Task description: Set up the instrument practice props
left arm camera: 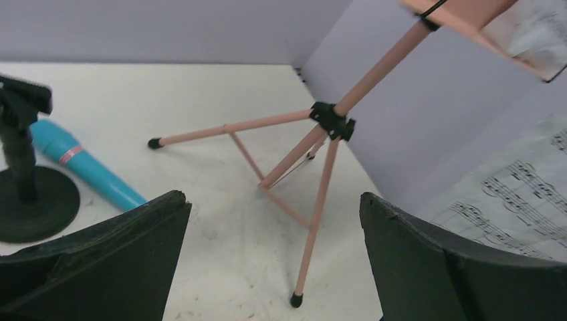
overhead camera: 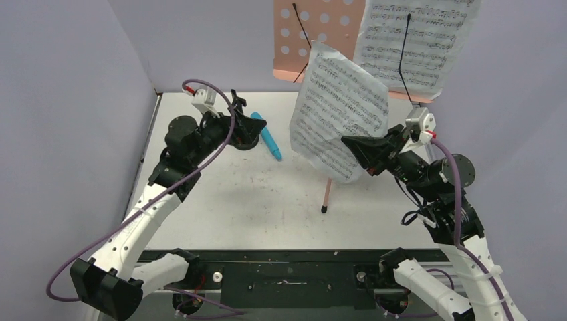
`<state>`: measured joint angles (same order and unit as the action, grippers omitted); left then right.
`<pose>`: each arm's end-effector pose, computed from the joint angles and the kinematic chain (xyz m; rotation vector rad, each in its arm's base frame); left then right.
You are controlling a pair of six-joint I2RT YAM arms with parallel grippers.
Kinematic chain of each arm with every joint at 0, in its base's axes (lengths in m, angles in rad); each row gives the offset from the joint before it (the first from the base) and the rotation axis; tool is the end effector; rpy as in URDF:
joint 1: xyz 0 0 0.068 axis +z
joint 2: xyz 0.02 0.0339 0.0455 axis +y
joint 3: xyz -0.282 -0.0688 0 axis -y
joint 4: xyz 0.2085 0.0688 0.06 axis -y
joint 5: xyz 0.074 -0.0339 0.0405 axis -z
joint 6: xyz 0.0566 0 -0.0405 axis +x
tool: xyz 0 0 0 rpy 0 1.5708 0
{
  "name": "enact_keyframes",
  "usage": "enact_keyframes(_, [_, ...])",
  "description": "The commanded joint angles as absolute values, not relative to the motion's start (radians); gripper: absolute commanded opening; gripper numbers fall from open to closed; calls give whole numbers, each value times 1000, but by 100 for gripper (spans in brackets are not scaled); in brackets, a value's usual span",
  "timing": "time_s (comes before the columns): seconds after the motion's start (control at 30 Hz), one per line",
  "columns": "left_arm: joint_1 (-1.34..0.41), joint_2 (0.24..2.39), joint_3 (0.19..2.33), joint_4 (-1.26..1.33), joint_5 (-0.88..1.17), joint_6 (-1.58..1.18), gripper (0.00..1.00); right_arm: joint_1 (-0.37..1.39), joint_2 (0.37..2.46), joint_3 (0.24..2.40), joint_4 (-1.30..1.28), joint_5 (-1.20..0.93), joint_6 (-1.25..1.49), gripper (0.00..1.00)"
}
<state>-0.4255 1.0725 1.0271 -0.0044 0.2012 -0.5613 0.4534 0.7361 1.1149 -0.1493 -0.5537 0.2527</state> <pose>0.2008 -0.1034 0.4052 0.0473 1.6994 -0.9130 0.0782 0.0712 0.4635 -0.6205 1.3034 0.9547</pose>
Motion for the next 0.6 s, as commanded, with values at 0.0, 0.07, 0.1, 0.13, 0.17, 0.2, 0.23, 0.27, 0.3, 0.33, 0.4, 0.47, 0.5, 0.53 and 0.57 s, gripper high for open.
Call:
enact_keyframes(0.0, [-422,1100,1183,61,333,-580,100,461,753,1204,-91,-521,207,5])
enact_keyframes(0.07, [-422,1113,1234,98,363,-619,94,462,761,1225,-92,-508,195,5])
enact_keyframes(0.1, [-424,1121,1255,123,379,-639,93,461,766,1237,-95,-497,189,5])
enact_keyframes(0.13, [-427,1130,1278,142,390,-661,92,461,772,1252,-103,-484,183,5])
enact_keyframes(0.17, [-429,1140,1304,153,401,-679,92,461,778,1266,-107,-473,181,5])
enact_keyframes(0.2, [-433,1153,1330,159,412,-689,91,461,786,1283,-109,-467,177,5])
enact_keyframes(0.23, [-439,1166,1359,156,418,-692,90,461,795,1296,-111,-466,174,5])
enact_keyframes(0.27, [-448,1178,1385,154,419,-691,90,461,806,1309,-111,-470,170,5])
enact_keyframes(0.3, [-456,1190,1408,150,418,-689,89,461,820,1328,-117,-475,164,5])
enact_keyframes(0.33, [-465,1201,1430,148,414,-687,89,461,839,1353,-131,-480,155,5])
enact_keyframes(0.4, [-485,1221,1479,142,406,-673,88,461,877,1400,-162,-494,142,5])
enact_keyframes(0.47, [-500,1248,1523,129,398,-655,88,460,919,1444,-185,-514,130,5])
enact_keyframes(0.5, [-506,1258,1540,130,391,-656,88,462,938,1467,-193,-523,127,5])
enact_keyframes(0.53, [-514,1268,1553,134,382,-655,87,461,956,1489,-202,-532,125,5])
enact_keyframes(0.57, [-519,1280,1569,138,375,-655,86,461,975,1516,-205,-541,124,5])
